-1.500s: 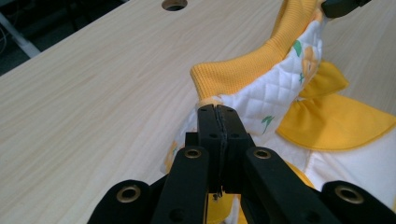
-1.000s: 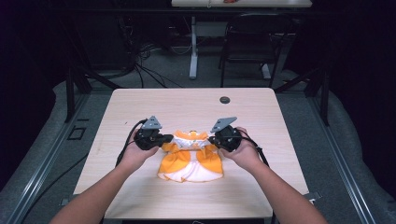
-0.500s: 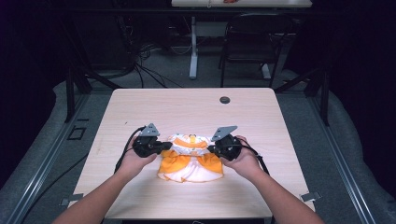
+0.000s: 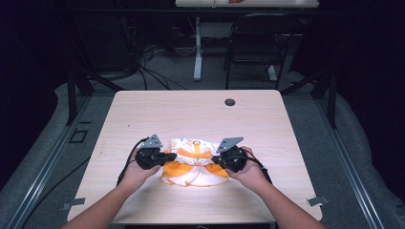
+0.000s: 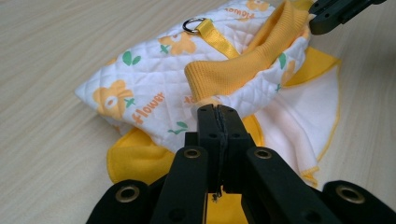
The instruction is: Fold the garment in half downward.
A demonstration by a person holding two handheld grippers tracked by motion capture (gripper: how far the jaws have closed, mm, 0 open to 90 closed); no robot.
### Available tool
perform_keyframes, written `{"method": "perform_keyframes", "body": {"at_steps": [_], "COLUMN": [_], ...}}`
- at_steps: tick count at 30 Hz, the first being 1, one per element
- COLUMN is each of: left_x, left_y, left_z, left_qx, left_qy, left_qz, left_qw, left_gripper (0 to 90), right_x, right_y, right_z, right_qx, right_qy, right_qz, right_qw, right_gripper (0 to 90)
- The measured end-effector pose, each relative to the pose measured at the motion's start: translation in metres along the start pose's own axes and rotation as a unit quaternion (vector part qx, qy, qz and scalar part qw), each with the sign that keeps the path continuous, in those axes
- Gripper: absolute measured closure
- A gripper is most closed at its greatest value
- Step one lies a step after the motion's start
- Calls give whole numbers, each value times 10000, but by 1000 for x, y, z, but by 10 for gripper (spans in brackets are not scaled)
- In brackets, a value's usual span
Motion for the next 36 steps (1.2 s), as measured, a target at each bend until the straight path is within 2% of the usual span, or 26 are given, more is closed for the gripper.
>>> {"method": "perform_keyframes", "body": {"at_steps": [7,14,19,21,25,29,32,35,36], "left_x": [3,1,-4,-6,-11,-13,-7,-4,0], "left_y": [-11,-16,-16,-14,-6,0,2,3,3], "left_z": [7,15,18,17,13,8,2,0,1], "left_qx": [-15,52,19,27,-39,-135,-268,-315,-396], "left_qy": [-111,-202,-243,-231,-205,-70,43,51,49], "left_qz": [-21,-26,2,-12,112,136,112,95,72], "left_qw": [9999,9998,9997,9997,9997,9998,9996,9994,9992], "left_gripper": [887,850,780,742,693,664,639,585,571], "right_x": [5,3,-4,-8,-9,-12,-11,-9,-6], "right_y": [-10,-17,-19,-18,-14,-10,-4,-2,0], "right_z": [-9,-14,-15,-12,-6,-4,-2,-1,-1], "right_qx": [-67,84,197,324,483,509,589,623,630], "right_qy": [78,161,177,103,25,23,-9,-38,-84], "right_qz": [-107,-59,46,120,264,335,411,446,455], "right_qw": [9999,9998,9996,9993,9985,9981,9974,9971,9969], "right_gripper": [878,796,748,734,721,710,690,666,645]}}
Point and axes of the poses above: each handheld gripper's, and its own axes: x roughly forward along the jaws, y roughly out of its top, z roughly to its right, the point moved 4 cm from there along x, roughly forward along the jaws, and after that the axes turned 9 degrees about -z, right-handed, at the moved point
